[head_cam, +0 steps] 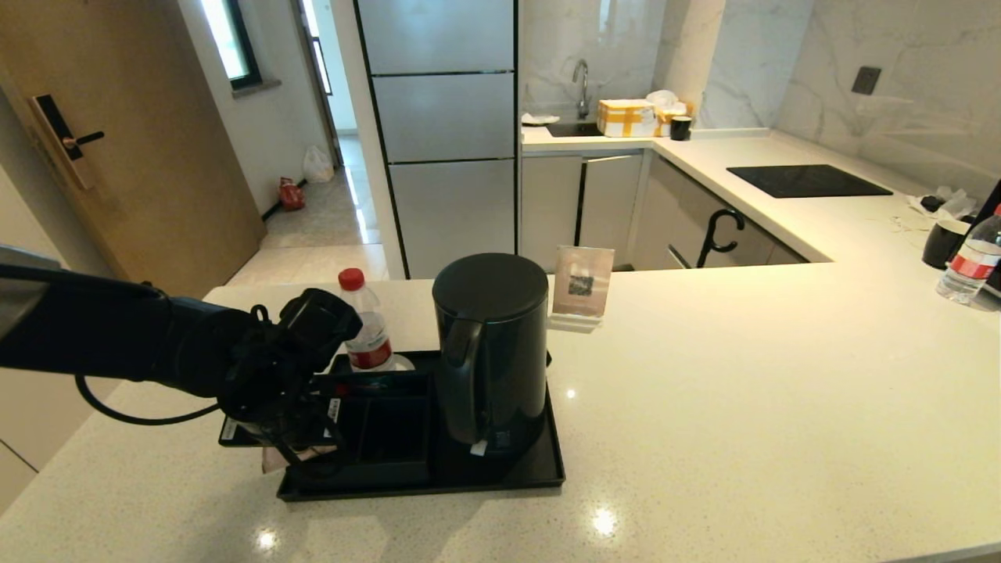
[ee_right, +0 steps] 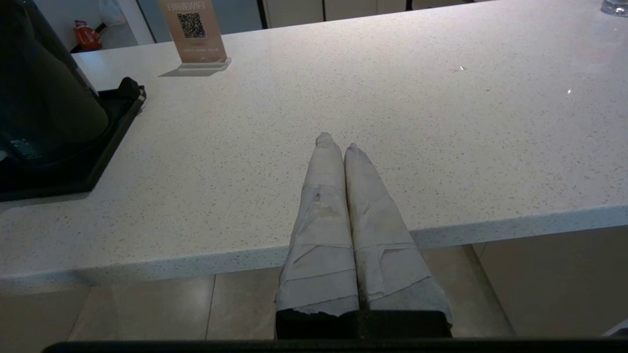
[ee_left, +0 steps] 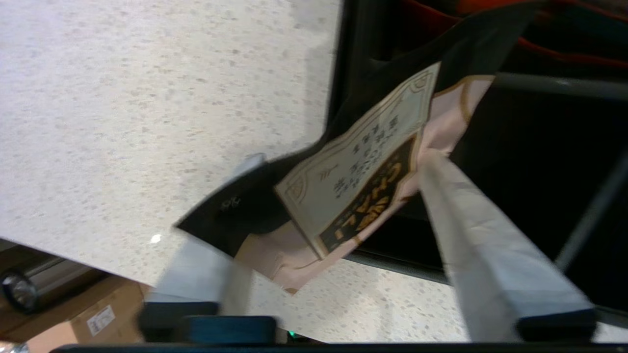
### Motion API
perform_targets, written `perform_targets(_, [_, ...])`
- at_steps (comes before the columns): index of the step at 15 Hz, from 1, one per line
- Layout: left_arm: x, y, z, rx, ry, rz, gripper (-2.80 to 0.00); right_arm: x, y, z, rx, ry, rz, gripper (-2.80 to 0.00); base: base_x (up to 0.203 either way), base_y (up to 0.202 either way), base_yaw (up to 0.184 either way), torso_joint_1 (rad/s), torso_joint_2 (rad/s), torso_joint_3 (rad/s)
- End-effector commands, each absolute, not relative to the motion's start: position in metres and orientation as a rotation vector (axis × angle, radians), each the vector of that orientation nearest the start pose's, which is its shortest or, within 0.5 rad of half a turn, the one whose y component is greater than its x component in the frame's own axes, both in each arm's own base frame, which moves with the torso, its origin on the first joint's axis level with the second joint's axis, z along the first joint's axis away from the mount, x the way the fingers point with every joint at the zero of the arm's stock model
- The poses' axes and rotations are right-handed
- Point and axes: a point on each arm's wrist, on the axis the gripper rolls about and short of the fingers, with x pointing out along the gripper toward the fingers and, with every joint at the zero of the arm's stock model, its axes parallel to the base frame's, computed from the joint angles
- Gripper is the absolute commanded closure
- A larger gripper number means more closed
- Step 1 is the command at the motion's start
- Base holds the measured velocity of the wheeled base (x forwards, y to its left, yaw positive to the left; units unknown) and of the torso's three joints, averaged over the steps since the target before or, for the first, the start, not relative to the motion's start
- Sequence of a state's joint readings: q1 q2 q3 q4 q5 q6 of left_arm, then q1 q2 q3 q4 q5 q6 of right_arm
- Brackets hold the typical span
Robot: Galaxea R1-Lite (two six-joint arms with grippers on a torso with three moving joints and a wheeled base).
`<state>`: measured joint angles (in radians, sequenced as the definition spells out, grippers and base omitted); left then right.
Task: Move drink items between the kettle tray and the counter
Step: Pick up the tea bag
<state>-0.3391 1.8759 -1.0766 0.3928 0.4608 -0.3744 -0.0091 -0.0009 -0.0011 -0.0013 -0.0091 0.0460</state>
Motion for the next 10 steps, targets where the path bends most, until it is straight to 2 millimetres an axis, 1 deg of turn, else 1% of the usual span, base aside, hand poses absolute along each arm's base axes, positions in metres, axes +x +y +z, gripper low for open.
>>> perform_targets(1, [0.2892,-0.0908,0.1215,0.135,1.035,0.334,-2.8,-0.0228,0.0,0.0756,0.046,-0.002,-0.02,0.0,0.0,0.0,0.0,0.0,0.0,0.0])
perform_targets(6, [0.2885,-0.0925,0.1201,0.154,1.03,0.347,-2.8,-0.0229,0.0,0.0761,0.046,-0.003,-0.018,0.0,0.0,0.0,0.0,0.0,0.0,0.0])
perform_targets(8, [0.2872,-0.0978,0.1198,0.181,1.018,0.35,-2.8,-0.0229,0.0,0.076,0.046,-0.003,-0.02,0.0,0.0,0.0,0.0,0.0,0.0,0.0])
perform_targets(9, [0.2874,-0.098,0.1194,0.181,1.019,0.351,-1.99,-0.0228,0.0,0.0756,0.046,-0.002,-0.02,0.0,0.0,0.0,0.0,0.0,0.0,0.0])
perform_targets(10, [0.2867,-0.0982,0.1188,0.193,1.015,0.361,0.0,-0.0228,0.0,0.0756,0.046,-0.002,-0.02,0.0,0.0,0.0,0.0,0.0,0.0,0.0])
